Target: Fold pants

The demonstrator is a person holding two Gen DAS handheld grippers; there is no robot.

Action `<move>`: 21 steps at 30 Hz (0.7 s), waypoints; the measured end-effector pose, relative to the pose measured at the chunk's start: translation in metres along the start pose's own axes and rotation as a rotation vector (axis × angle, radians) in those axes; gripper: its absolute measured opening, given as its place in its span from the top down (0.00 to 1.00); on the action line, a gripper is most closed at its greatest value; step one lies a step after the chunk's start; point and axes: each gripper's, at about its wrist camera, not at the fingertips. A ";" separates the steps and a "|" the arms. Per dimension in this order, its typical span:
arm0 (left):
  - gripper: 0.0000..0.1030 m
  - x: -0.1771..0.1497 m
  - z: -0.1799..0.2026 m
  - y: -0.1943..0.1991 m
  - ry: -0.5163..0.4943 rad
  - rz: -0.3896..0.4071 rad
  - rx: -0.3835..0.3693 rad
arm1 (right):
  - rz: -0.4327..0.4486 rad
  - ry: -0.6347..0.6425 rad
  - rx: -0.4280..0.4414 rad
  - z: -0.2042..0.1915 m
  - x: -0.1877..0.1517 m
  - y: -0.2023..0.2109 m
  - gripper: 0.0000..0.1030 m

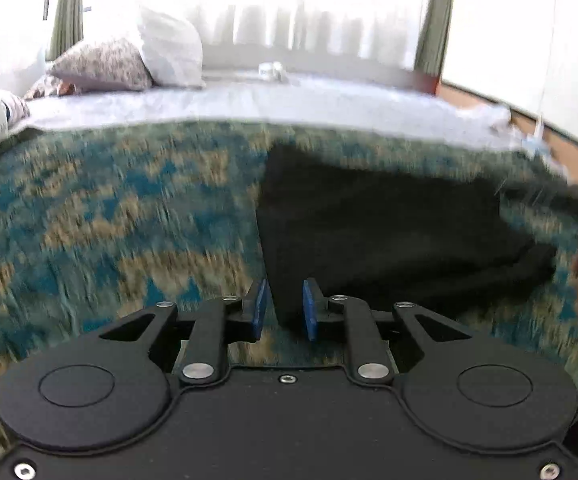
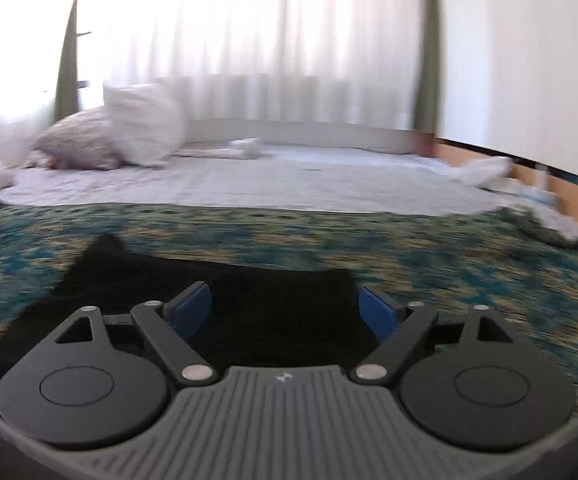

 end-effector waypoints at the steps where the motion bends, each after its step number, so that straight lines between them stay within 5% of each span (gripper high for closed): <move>1: 0.82 0.012 -0.002 0.000 0.002 0.016 -0.005 | -0.026 0.008 0.035 -0.010 0.001 -0.007 0.16; 7: 0.82 0.071 -0.006 -0.054 -0.044 -0.023 -0.033 | -0.206 0.102 0.110 -0.053 -0.026 -0.042 0.28; 13: 0.81 0.107 -0.006 -0.162 -0.074 -0.109 -0.020 | -0.187 0.074 0.128 -0.049 -0.036 -0.038 0.27; 17: 0.82 0.113 -0.010 -0.224 -0.072 -0.190 0.088 | -0.174 0.074 0.129 -0.050 -0.039 -0.034 0.27; 21: 0.82 0.110 -0.020 -0.238 -0.052 -0.128 0.131 | -0.177 0.057 0.143 -0.047 -0.039 -0.032 0.27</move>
Point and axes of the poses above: each gripper's, at about its wrist camera, not at the fingertips, and y roughly against the way its jaws point, z to its right, x to its top, and after that the axes turned 12 degrees about -x, right-handed
